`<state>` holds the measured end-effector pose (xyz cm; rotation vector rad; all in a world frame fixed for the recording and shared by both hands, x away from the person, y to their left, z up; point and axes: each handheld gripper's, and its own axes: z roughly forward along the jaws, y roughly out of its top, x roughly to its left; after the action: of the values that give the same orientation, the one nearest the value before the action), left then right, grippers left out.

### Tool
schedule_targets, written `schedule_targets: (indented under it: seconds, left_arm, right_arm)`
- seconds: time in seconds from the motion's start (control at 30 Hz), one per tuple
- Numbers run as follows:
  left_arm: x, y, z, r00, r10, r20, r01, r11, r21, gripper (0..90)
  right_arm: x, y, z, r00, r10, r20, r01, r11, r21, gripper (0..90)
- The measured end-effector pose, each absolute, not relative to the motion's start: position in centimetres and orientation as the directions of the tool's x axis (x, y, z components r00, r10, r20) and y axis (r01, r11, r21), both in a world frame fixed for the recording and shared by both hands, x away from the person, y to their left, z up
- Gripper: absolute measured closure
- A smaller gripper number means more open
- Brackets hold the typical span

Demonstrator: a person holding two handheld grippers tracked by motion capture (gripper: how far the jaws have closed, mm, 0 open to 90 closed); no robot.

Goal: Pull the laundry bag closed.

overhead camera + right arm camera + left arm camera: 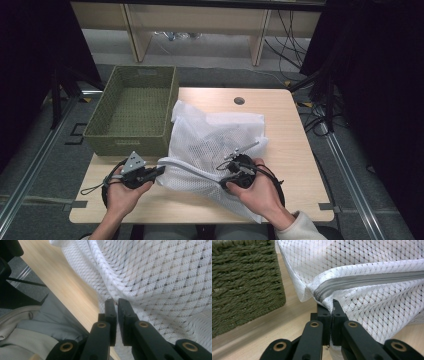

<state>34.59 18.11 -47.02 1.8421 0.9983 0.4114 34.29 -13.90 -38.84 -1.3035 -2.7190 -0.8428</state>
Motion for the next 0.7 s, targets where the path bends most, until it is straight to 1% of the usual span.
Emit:
schedule_targets:
  seconds: [0.23,0.33,0.37,0.4,0.43,0.7]
  left_arm:
    - [34.58,18.03,-47.02,0.607,0.781,-0.15,0.458,-0.189,0.869,88.5]
    - [34.58,17.98,-47.07,0.605,0.78,-0.16,0.461,-0.179,0.869,88.4]
    - [34.58,17.97,-47.06,0.605,0.78,-0.16,0.461,-0.18,0.869,88.4]
    - [34.59,18.02,-47.05,0.607,0.78,-0.152,0.461,-0.189,0.867,88.5]
    - [34.57,18.04,-47.04,0.605,0.782,-0.151,0.463,-0.192,0.865,88.5]
    - [34.62,18.1,-47.03,0.608,0.78,-0.15,0.463,-0.194,0.865,88.5]
  right_arm:
    - [34.29,-14.07,-38.84,-0.666,0.71,0.23,0.714,0.518,0.471,87.2]
    - [34.17,-14.04,-38.84,-0.655,0.718,0.235,0.725,0.51,0.463,87.3]
    - [34.22,-14.07,-38.9,-0.665,0.71,0.233,0.716,0.517,0.47,87.3]
    - [34.14,-14.05,-38.86,-0.651,0.721,0.239,0.729,0.506,0.46,87.3]
    - [34.24,-14.13,-38.92,-0.661,0.717,0.222,0.718,0.52,0.462,87.3]
    - [34.0,-14.28,-38.84,-0.649,0.724,0.234,0.733,0.514,0.446,87.3]
